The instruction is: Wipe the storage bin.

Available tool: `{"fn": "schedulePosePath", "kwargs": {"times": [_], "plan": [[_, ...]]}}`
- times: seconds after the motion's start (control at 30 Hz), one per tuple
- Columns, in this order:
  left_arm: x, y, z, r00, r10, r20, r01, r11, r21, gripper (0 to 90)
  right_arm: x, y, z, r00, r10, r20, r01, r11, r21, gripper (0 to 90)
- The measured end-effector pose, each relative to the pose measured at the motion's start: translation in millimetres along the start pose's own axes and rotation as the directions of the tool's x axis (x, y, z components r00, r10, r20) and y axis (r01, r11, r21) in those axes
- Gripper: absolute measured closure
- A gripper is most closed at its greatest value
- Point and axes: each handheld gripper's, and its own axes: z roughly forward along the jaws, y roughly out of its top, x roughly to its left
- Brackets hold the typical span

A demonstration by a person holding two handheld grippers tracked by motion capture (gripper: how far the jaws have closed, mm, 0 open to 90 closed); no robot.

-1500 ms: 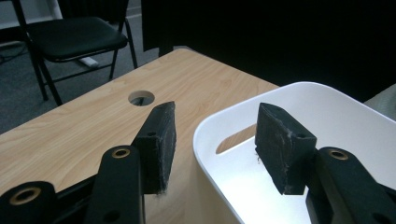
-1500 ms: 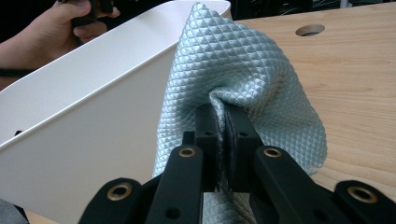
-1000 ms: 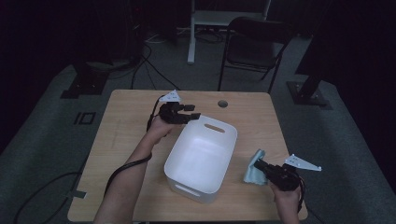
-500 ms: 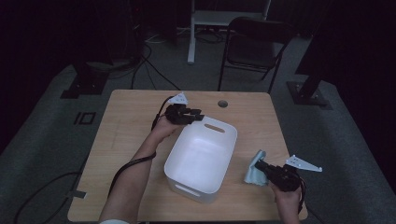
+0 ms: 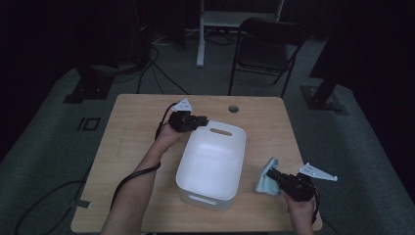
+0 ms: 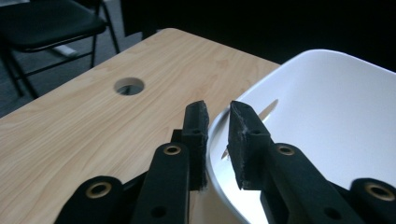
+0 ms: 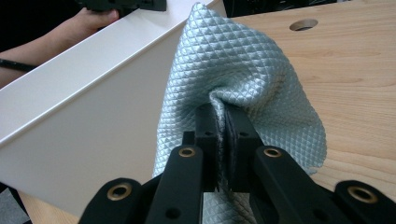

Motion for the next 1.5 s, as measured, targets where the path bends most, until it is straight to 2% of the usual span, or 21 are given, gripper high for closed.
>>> {"fn": "schedulePosePath", "kwargs": {"times": [0.23,0.4,0.5,0.7,0.77,0.93,1.03,1.1,1.13,1.27,1.4,1.5], "plan": [[-1.8,-11.9,-22.9,0.9956,-0.048,-0.08,0.048,0.9988,-0.009,80.8,1.9,0.9,-0.4,1.0,0.002,-0.001,-0.002,1.0,-0.007,85.2],[-8.2,-23.5,-39.7,0.9868,-0.065,-0.148,0.061,0.9976,-0.033,81.5,3.2,1.4,0.0,1.0,-0.001,0.002,0.001,1.0,-0.009,85.3],[-10.0,-31.3,-50.1,0.9829,-0.079,-0.166,0.071,0.996,-0.053,81.2,2.8,1.2,0.8,1.0,0.0,0.002,0.0,1.0,-0.007,85.3],[-5.7,-35.1,-61.0,0.9856,-0.084,-0.147,0.078,0.996,-0.045,79.2,4.3,1.1,3.7,1.0,-0.001,0.0,0.001,1.0,-0.003,85.3],[-3.6,-34.9,-60.3,0.9864,-0.081,-0.143,0.076,0.9962,-0.042,75.7,5.0,1.3,4.8,1.0,-0.002,-0.001,0.002,1.0,-0.001,85.3],[2.9,-37.8,-56.7,0.989,-0.099,-0.11,0.092,0.9934,-0.068,75.8,5.0,0.9,6.6,1.0,-0.003,-0.003,0.003,1.0,0.003,85.2],[3.8,-38.9,-53.2,0.9906,-0.101,-0.093,0.095,0.9931,-0.069,76.1,4.2,0.0,6.8,1.0,-0.001,-0.003,0.001,1.0,0.006,85.3],[3.4,-38.4,-52.3,0.991,-0.101,-0.088,0.095,0.9931,-0.069,80.3,3.6,-0.2,6.7,1.0,-0.002,-0.001,0.002,1.0,0.007,85.2],[0.2,-36.7,-51.2,0.99,-0.08,-0.117,0.073,0.9954,-0.062,80.5,2.6,-0.6,6.2,1.0,0.001,0.0,-0.001,1.0,0.008,85.2],[-2.4,-36.6,-53.2,0.9857,-0.084,-0.146,0.077,0.9954,-0.057,81.1,2.8,-0.1,6.0,1.0,0.001,0.001,-0.001,1.0,0.006,85.3],[-5.0,-39.9,-59.4,0.9756,-0.107,-0.192,0.097,0.9933,-0.064,82.0,3.2,0.2,6.1,1.0,0.002,-0.001,-0.002,1.0,0.005,85.3],[-8.1,-42.7,-65.2,0.9642,-0.132,-0.23,0.118,0.9904,-0.071,82.3,3.2,0.5,5.7,1.0,0.0,0.001,0.0,1.0,0.001,85.3]]}}
